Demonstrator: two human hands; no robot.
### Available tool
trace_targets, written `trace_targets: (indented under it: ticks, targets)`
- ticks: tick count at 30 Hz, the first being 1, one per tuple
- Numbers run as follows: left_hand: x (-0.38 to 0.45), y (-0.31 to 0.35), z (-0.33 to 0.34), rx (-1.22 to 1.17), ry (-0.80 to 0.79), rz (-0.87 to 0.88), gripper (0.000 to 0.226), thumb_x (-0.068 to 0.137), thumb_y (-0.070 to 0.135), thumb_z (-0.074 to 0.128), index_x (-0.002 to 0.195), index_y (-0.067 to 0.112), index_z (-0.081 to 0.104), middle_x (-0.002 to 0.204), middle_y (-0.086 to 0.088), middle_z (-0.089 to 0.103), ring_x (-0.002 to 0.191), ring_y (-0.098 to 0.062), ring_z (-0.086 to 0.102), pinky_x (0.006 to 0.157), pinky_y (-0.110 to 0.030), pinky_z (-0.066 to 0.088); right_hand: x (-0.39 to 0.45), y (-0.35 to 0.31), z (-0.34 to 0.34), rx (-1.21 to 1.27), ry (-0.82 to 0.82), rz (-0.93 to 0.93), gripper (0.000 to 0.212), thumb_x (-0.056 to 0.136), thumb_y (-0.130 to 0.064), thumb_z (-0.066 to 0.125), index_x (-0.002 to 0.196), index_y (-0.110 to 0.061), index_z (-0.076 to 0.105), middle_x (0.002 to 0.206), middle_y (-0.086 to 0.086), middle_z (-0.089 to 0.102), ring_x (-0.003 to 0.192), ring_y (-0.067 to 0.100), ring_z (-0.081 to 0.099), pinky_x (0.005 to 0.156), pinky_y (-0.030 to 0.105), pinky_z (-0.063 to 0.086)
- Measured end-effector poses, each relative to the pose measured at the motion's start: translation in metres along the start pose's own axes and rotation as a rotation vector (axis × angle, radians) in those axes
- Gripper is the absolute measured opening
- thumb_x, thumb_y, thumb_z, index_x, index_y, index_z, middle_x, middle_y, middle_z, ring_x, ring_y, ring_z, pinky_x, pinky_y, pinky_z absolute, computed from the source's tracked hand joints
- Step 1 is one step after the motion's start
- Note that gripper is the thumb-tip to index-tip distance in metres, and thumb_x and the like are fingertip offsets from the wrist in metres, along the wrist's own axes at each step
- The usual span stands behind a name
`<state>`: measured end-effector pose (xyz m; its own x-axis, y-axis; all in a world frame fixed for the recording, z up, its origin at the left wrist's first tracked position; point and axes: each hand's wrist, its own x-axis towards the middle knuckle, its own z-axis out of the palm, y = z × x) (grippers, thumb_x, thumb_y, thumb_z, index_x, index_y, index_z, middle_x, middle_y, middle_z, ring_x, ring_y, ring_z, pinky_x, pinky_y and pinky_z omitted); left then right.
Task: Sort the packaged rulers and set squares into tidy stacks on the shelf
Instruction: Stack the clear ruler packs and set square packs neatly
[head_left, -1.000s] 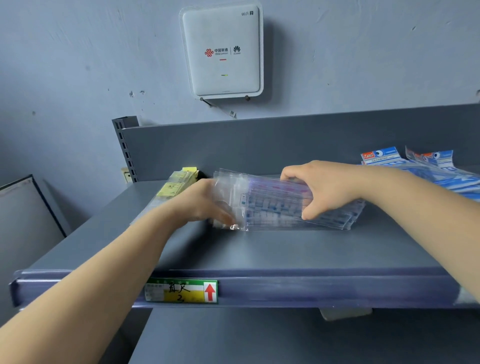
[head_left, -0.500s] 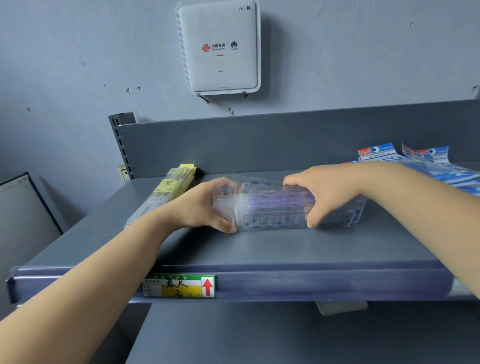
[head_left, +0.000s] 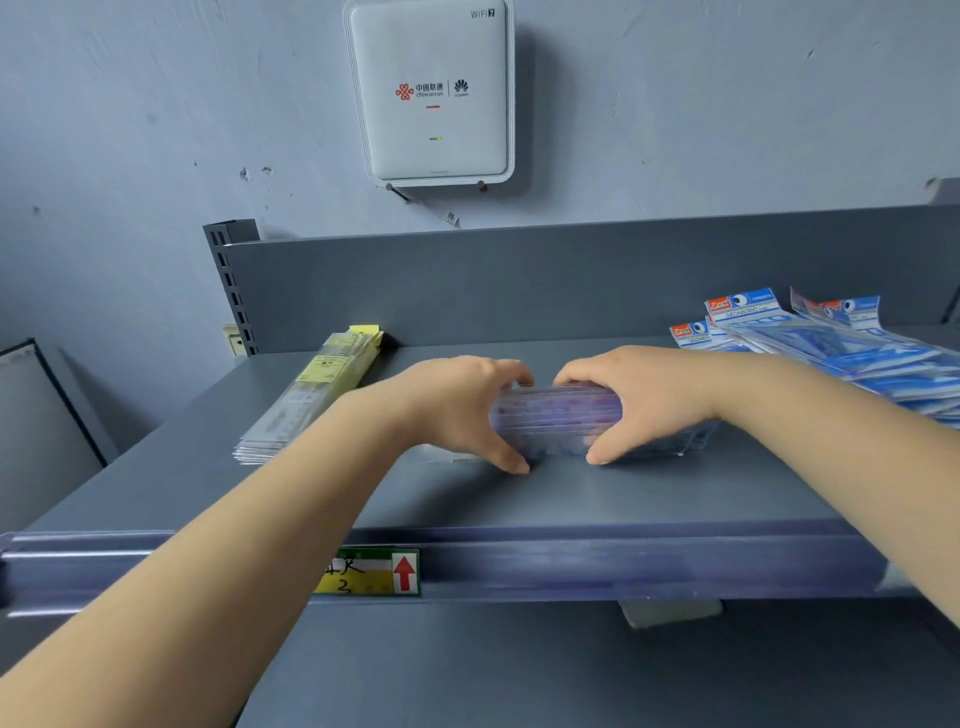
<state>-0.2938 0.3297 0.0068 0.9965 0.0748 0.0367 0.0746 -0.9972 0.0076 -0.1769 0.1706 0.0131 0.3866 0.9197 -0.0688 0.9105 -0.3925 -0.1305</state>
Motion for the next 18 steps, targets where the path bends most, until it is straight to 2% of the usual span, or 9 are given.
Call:
trace_targets:
  ticks: [2, 4, 5, 7, 9, 10, 13, 16, 18]
  targets:
    - [0.002, 0.000, 0.006, -0.041, 0.049, -0.013, 0.075, 0.068, 0.048, 0.077, 0.130, 0.027, 0.042, 0.125, 0.005, 0.058, 0.109, -0.020, 0.054, 0.092, -0.035, 0.046, -0.005, 0.001, 0.000, -0.008, 0.006, 0.020, 0.056, 0.072, -0.046, 0.072, 0.119, -0.032, 0.047, 0.107, -0.016, 0.055, 0.093, 0.007, 0.052, 0.077, 0.023, 0.040]
    - [0.001, -0.002, 0.008, -0.083, 0.066, -0.014, 0.073, 0.067, 0.049, 0.077, 0.128, 0.026, 0.044, 0.123, 0.005, 0.058, 0.108, -0.020, 0.054, 0.091, -0.035, 0.046, -0.015, 0.001, 0.000, -0.084, 0.043, 0.054, 0.069, 0.073, -0.055, 0.067, 0.132, -0.033, 0.039, 0.128, -0.012, 0.051, 0.108, 0.008, 0.050, 0.088, 0.025, 0.040]
    - [0.001, -0.003, 0.008, -0.102, 0.068, -0.013, 0.073, 0.067, 0.050, 0.077, 0.128, 0.026, 0.045, 0.123, 0.005, 0.059, 0.109, -0.020, 0.054, 0.092, -0.034, 0.045, -0.021, -0.001, 0.001, -0.145, 0.089, 0.074, 0.079, 0.075, -0.059, 0.063, 0.140, -0.031, 0.030, 0.140, -0.012, 0.042, 0.122, 0.010, 0.044, 0.097, 0.026, 0.036]
    - [0.001, -0.005, 0.009, -0.147, 0.073, -0.003, 0.072, 0.068, 0.053, 0.076, 0.127, 0.025, 0.047, 0.123, 0.004, 0.059, 0.109, -0.020, 0.055, 0.093, -0.035, 0.045, -0.034, -0.007, 0.007, -0.250, 0.184, 0.104, 0.089, 0.081, -0.062, 0.051, 0.149, -0.027, 0.007, 0.156, -0.010, 0.016, 0.142, 0.010, 0.020, 0.111, 0.027, 0.020]
    - [0.000, -0.006, 0.009, -0.192, 0.085, 0.009, 0.069, 0.069, 0.056, 0.073, 0.126, 0.025, 0.049, 0.122, 0.004, 0.059, 0.109, -0.020, 0.055, 0.094, -0.036, 0.044, -0.041, -0.014, 0.019, -0.320, 0.205, 0.094, 0.083, 0.090, -0.058, 0.038, 0.149, -0.022, -0.007, 0.159, -0.007, -0.003, 0.145, 0.009, 0.002, 0.116, 0.028, 0.007]
    - [0.000, -0.007, 0.009, -0.201, 0.089, 0.009, 0.068, 0.069, 0.057, 0.072, 0.126, 0.025, 0.050, 0.122, 0.004, 0.059, 0.110, -0.020, 0.055, 0.095, -0.037, 0.044, -0.042, -0.017, 0.026, -0.323, 0.181, 0.090, 0.077, 0.093, -0.054, 0.033, 0.149, -0.021, -0.008, 0.159, -0.005, -0.005, 0.146, 0.009, -0.001, 0.117, 0.029, 0.004]
    - [-0.002, -0.006, 0.009, -0.177, 0.099, 0.010, 0.067, 0.070, 0.058, 0.070, 0.126, 0.027, 0.049, 0.122, 0.005, 0.057, 0.110, -0.019, 0.054, 0.095, -0.036, 0.044, -0.044, -0.020, 0.032, -0.255, 0.166, 0.115, 0.066, 0.097, -0.050, 0.025, 0.149, -0.021, -0.001, 0.159, -0.007, -0.001, 0.145, 0.007, 0.000, 0.118, 0.030, 0.004]
    - [-0.003, -0.004, 0.008, -0.151, 0.098, 0.010, 0.067, 0.071, 0.060, 0.067, 0.126, 0.028, 0.048, 0.122, 0.006, 0.057, 0.111, -0.017, 0.054, 0.095, -0.036, 0.044, -0.046, -0.018, 0.034, -0.278, 0.258, 0.088, 0.079, 0.085, -0.066, 0.009, 0.149, -0.024, -0.009, 0.158, -0.008, -0.010, 0.145, 0.006, -0.007, 0.117, 0.030, 0.000]
    - [-0.003, -0.003, 0.007, -0.139, 0.089, 0.010, 0.067, 0.072, 0.061, 0.065, 0.128, 0.029, 0.047, 0.125, 0.007, 0.055, 0.113, -0.016, 0.053, 0.096, -0.036, 0.043, -0.047, -0.018, 0.037, -0.260, 0.216, 0.092, 0.074, 0.089, -0.064, 0.014, 0.149, -0.026, -0.007, 0.158, -0.009, -0.007, 0.145, 0.005, -0.005, 0.117, 0.030, 0.001]
